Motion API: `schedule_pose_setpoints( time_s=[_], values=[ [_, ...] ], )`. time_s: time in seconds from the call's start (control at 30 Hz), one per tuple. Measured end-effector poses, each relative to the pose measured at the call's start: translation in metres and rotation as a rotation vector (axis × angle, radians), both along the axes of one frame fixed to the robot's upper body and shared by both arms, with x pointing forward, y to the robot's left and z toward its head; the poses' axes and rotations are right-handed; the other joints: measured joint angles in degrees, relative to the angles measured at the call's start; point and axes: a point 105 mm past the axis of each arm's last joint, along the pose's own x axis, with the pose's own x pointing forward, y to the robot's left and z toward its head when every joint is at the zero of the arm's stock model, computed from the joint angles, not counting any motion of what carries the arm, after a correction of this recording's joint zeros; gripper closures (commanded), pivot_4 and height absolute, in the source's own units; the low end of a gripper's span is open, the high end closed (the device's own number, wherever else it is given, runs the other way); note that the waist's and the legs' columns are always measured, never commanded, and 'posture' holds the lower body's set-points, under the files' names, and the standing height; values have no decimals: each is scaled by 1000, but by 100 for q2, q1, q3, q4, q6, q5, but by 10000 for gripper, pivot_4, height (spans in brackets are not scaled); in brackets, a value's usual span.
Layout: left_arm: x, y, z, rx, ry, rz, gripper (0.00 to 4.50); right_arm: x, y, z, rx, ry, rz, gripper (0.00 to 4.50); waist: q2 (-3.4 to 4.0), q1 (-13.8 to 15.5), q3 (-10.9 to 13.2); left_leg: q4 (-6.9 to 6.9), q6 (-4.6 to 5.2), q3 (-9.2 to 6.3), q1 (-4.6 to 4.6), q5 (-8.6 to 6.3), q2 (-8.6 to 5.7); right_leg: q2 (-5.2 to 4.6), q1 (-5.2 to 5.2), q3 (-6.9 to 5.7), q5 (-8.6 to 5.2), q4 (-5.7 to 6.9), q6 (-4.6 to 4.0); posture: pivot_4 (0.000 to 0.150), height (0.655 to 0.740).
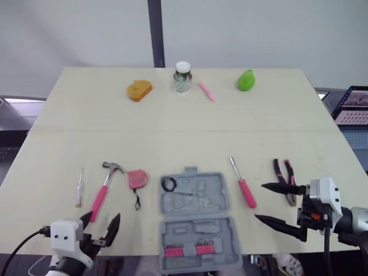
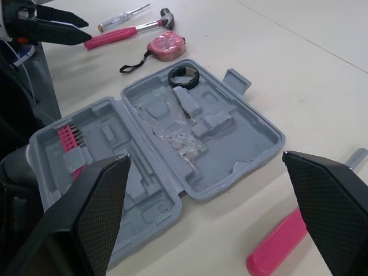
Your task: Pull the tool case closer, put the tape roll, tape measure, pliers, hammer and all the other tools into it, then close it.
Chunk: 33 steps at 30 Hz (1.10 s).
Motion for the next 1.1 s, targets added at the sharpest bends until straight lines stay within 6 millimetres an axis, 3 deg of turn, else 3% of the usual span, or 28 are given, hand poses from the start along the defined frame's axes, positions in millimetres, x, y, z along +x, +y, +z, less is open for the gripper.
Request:
schedule_pose_setpoints(
  time_s=[0.2,0.4,0.53,0.77,1.1],
  values=[
    [34,2,-3,-18,-25,-25,0,8,-5,2,-16,-17,-19,317,4,-4,-2,2,-1,1,1,1,-2,0,0,-2,0,7,-1,1500,6950],
    [47,-1,-21,-37,15,-38,0,12,-6,6,-36,-35,-19,317,3,-12,-2,4,-3,3,3,5,-2,3,0,-9,0,12,0,1500,6950],
    [55,-22,-25,-56,12,-95,0,14,-10,12,-64,-42,-22,317,3,-1,-2,8,-2,3,2,6,-4,-1,1,-5,1,13,2,1500,6950],
    [54,-66,-29,-84,18,-154,0,16,-14,18,-86,-37,-29,317,1,-3,-1,9,-2,2,2,6,-3,0,2,0,1,12,2,1500,6950],
    [56,-69,-35,-23,50,-49,0,17,-14,20,-91,-29,-25,317,2,6,-2,10,-2,1,0,6,-3,-1,2,-1,1,10,1,1500,6950]
  ],
)
